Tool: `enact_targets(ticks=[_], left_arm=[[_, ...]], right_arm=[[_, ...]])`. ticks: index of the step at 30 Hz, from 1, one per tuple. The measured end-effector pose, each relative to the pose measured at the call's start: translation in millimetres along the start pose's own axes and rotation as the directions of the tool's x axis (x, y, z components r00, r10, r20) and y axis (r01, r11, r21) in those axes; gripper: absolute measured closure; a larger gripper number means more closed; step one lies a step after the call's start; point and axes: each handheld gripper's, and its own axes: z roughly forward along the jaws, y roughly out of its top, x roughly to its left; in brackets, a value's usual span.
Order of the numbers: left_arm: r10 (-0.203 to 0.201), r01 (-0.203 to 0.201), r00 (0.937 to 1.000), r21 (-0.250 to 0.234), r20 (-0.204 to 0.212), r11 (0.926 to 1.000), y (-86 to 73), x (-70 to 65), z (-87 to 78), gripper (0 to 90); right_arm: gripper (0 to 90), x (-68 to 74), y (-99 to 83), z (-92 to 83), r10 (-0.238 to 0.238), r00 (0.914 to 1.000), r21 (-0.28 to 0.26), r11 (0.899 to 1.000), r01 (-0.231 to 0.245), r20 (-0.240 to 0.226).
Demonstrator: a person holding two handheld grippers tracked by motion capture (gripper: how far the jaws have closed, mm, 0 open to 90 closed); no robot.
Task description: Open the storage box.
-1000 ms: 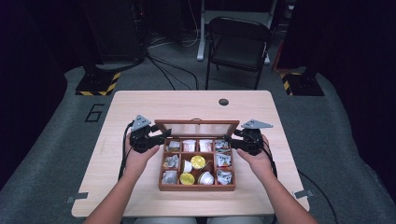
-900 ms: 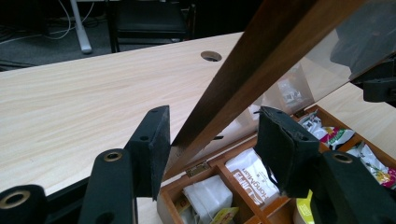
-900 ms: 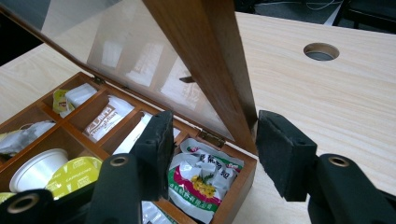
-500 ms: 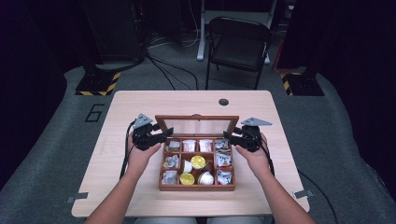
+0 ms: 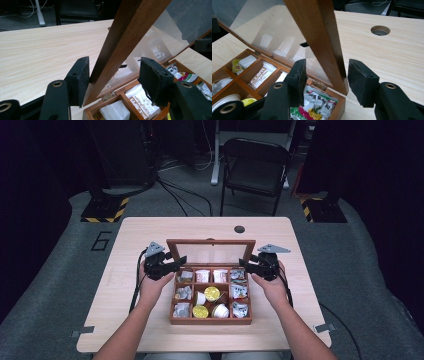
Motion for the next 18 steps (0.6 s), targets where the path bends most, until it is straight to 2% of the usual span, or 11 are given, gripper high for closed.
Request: enact_targets(ticks=[2, 6, 18], left_arm=[[0.0, 0.0, 1.0, 0.008, 0.002, 1.0, -0.8, 1.2, 1.9, 42.0], [-0.003, 0.003, 1.0, 0.01, -0.007, 0.9999, -3.0, 1.6, 6.6, 42.0], [-0.011, 0.011, 0.9997, 0.025, -0.022, 0.9996, -7.9, 4.5, 17.7, 42.0]], right_arm=[[49.1, 0.1, 0.3, 0.8, 0.012, 0.9999, 0.003, 1.0, -0.012, -0.005], [48.9, -0.6, 0.8, 2.9, 0.002, 1.0, 0.0, 1.0, -0.002, -0.001], [49.0, -3.4, -1.7, 9.3, 0.018, 0.9998, 0.017, 1.0, -0.018, 0.004]])
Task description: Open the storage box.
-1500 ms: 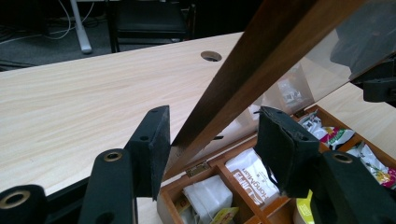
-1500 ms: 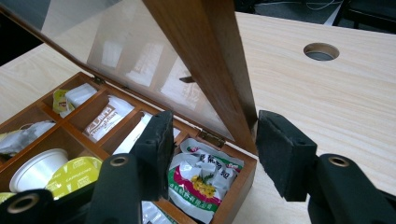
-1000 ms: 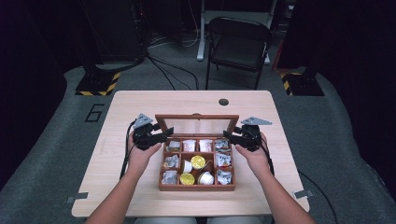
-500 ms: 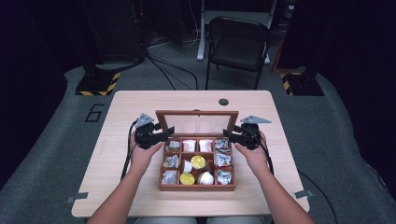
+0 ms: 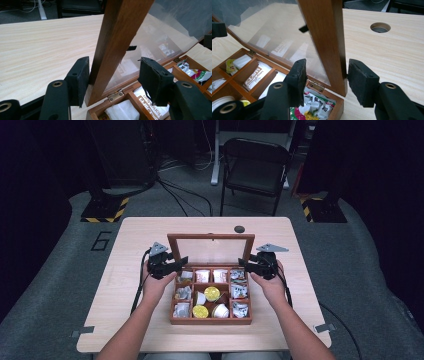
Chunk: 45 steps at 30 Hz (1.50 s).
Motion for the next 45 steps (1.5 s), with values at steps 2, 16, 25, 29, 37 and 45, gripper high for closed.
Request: enact_targets(ticks=[2, 16, 25, 29, 37, 45], left_arm=[[-0.003, 0.003, 1.0, 0.003, 0.0, 1.0, -0.9, 0.5, 1.6, 41.9], [-0.003, 0.003, 1.0, 0.038, -0.002, 0.9993, -7.6, 2.1, 12.7, 39.6], [0.0, 0.001, 1.0, 0.044, -0.008, 0.999, -8.8, 2.9, 16.1, 40.1], [-0.026, 0.026, 0.9996, 0.036, -0.013, 0.999, -8.9, 3.4, 18.1, 41.4], [0.018, -0.016, 0.9992, 0.062, -0.036, 0.9979, -7.8, 2.1, 18.9, 43.1], [-0.016, 0.018, 0.9987, 0.047, -0.049, 0.9987, -8.0, 4.2, 22.4, 43.9]], right_arm=[[48.8, -0.9, -0.9, 1.7, -0.006, 1.0, 0.003, 1.0, 0.006, 0.003], [48.1, -1.9, -11.9, 13.0, 0.0, 0.9999, 0.032, 0.999, 0.0, 0.014], [47.7, 1.0, -10.9, 15.8, 0.0, 0.9995, 0.006, 1.0, 0.0, 0.03], [49.0, 1.0, -9.8, 17.5, -0.013, 0.999, 0.011, 1.0, 0.012, 0.043], [51.4, 7.2, -7.8, 20.2, -0.051, 0.9943, 0.022, 0.999, 0.049, 0.094], [53.0, 4.1, -6.0, 23.0, -0.046, 0.9942, 0.028, 0.999, 0.044, 0.097]])
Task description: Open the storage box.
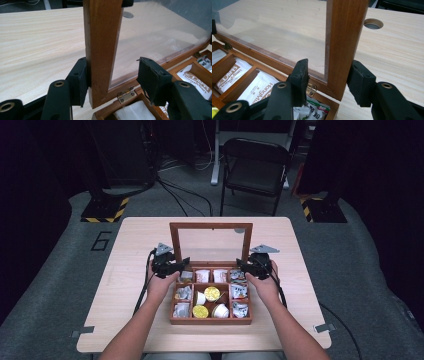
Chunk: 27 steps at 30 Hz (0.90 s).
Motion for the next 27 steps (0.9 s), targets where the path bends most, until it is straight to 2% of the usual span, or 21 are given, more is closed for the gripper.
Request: enact_targets(ticks=[1, 10, 14, 19, 23, 27], left_arm=[[-0.026, 0.026, 0.9997, -0.013, 0.001, 0.9996, -0.1, -0.7, 1.6, 44.2], [-0.066, 0.066, 0.9978, -0.015, 0.0, 0.9977, 0.1, 3.9, 5.5, 46.1], [-0.077, 0.077, 0.997, -0.011, 0.005, 0.997, 0.1, 6.4, 6.1, 46.9], [-0.098, 0.098, 0.9951, -0.001, 0.008, 0.9951, -0.6, 11.0, 7.0, 47.4], [-0.092, 0.092, 0.9957, -0.001, -0.001, 0.9957, -1.1, 12.6, 10.1, 47.2], [-0.112, 0.112, 0.9936, 0.003, 0.01, 0.9937, -1.3, 14.6, 12.3, 47.1]], right_arm=[[53.2, -1.0, 0.3, 0.5, 0.0, 1.0, 0.0, 1.0, 0.0, -0.002], [54.4, -6.5, 2.3, 5.6, 0.043, 0.9989, 0.01, 0.999, -0.043, -0.02], [54.6, -7.8, 3.2, 7.1, 0.061, 0.9978, 0.018, 0.998, -0.06, -0.028], [54.8, -7.3, 6.9, 10.2, 0.041, 0.9987, 0.036, 0.999, -0.04, -0.03], [54.6, -8.3, 6.4, 13.9, 0.059, 0.9978, 0.046, 0.997, -0.057, -0.032], [54.6, -9.1, 6.3, 15.5, 0.072, 0.997, 0.051, 0.996, -0.071, -0.029]])
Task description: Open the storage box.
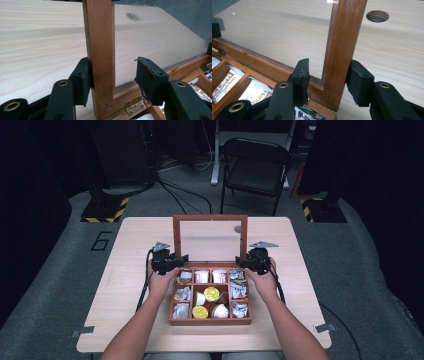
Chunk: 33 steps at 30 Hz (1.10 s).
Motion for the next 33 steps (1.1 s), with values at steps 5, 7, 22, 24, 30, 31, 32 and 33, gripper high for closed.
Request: enact_targets(ticks=[5, 7, 22, 24, 30, 31, 32, 33], left_arm=[[-0.017, 0.017, 0.9998, 0.006, 0.011, 0.9998, 0.4, 2.4, 2.0, 46.9], [-0.014, 0.014, 0.9999, 0.002, 0.008, 0.9999, -0.1, 1.9, 2.8, 46.1], [-0.044, 0.044, 0.9989, 0.021, 0.017, 0.9988, -0.3, 4.4, 8.1, 43.2], [-0.032, 0.032, 0.9994, 0.034, 0.01, 0.9989, 0.5, 3.0, 10.1, 41.4], [-0.048, 0.048, 0.9987, 0.049, 0.014, 0.9977, 0.9, 4.0, 13.2, 38.6], [-0.054, 0.053, 0.9984, 0.048, 0.016, 0.9974, 0.7, 4.7, 13.8, 38.5], [-0.056, 0.055, 0.9983, 0.051, 0.017, 0.9972, 0.6, 5.3, 14.1, 38.4], [-0.061, 0.06, 0.998, 0.052, 0.017, 0.9969, 0.4, 5.5, 14.5, 38.3]], right_arm=[[54.8, -2.1, 0.6, 2.1, 0.017, 0.9998, 0.006, 1.0, -0.017, -0.009], [54.8, -2.0, 1.0, 2.3, 0.029, 0.9996, 0.01, 1.0, -0.029, -0.005], [53.9, -4.6, 1.3, 5.7, 0.082, 0.9965, 0.021, 0.996, -0.082, -0.013], [53.7, -4.8, 1.2, 6.5, 0.09, 0.9959, 0.024, 0.996, -0.089, -0.012], [53.3, -6.0, 1.1, 7.9, 0.1, 0.9949, 0.032, 0.994, -0.1, -0.01], [53.2, -6.3, 1.0, 8.1, 0.1, 0.9949, 0.031, 0.994, -0.1, -0.01], [53.0, -6.5, 0.9, 8.7, 0.101, 0.9949, 0.03, 0.995, -0.1, -0.01], [52.9, -6.5, 0.8, 8.9, 0.103, 0.9946, 0.032, 0.994, -0.103, -0.009]])
